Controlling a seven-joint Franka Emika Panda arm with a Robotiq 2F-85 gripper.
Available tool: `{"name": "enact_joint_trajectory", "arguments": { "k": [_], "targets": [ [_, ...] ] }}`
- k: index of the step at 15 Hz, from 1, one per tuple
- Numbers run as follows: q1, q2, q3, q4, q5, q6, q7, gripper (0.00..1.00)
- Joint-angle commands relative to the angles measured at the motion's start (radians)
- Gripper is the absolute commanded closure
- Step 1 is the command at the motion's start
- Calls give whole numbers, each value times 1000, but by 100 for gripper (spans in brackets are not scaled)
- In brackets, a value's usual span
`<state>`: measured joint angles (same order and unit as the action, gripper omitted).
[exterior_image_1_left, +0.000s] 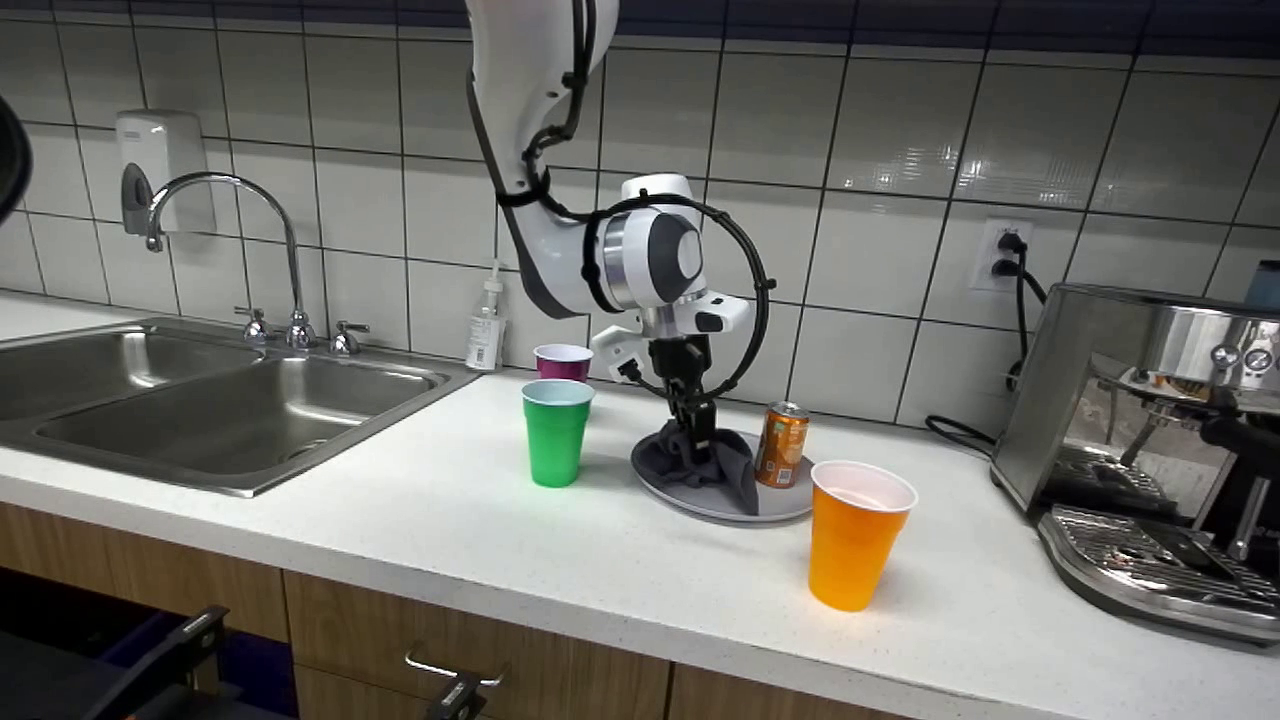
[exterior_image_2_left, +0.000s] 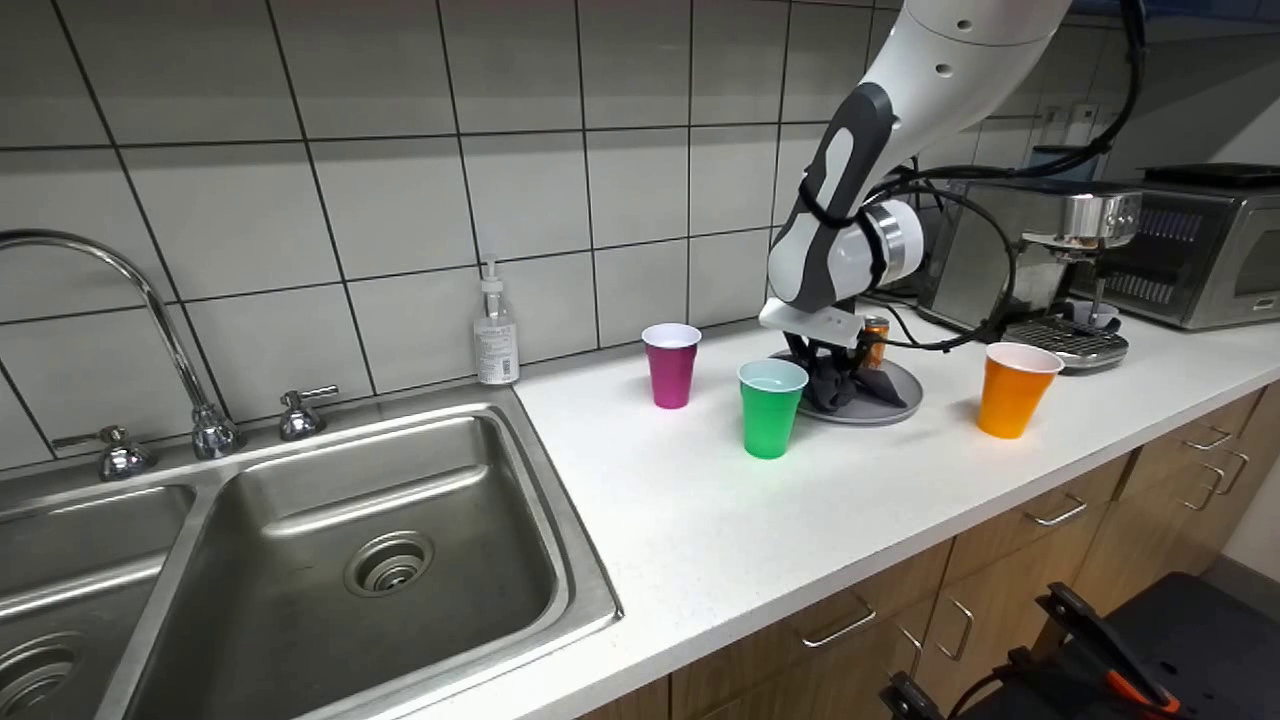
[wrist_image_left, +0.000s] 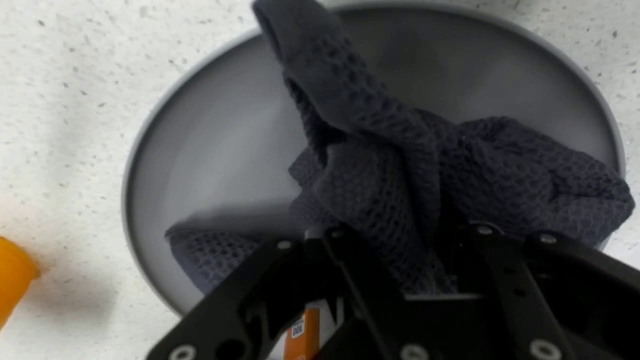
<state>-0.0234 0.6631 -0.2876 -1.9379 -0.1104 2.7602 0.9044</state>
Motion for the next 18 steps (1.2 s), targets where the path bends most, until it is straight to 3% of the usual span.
{"name": "enact_joint_trajectory", "arguments": {
  "k": [1,2,3,18],
  "targets": [
    [18,1,-21,17,28,-27,-37,88],
    [20,-3,-22,12,28,-26,-37,97],
    [21,-8,-24,7,27,-25,-36,100],
    [89,-239,-79,-188,14,-14,2,98]
  ]
}}
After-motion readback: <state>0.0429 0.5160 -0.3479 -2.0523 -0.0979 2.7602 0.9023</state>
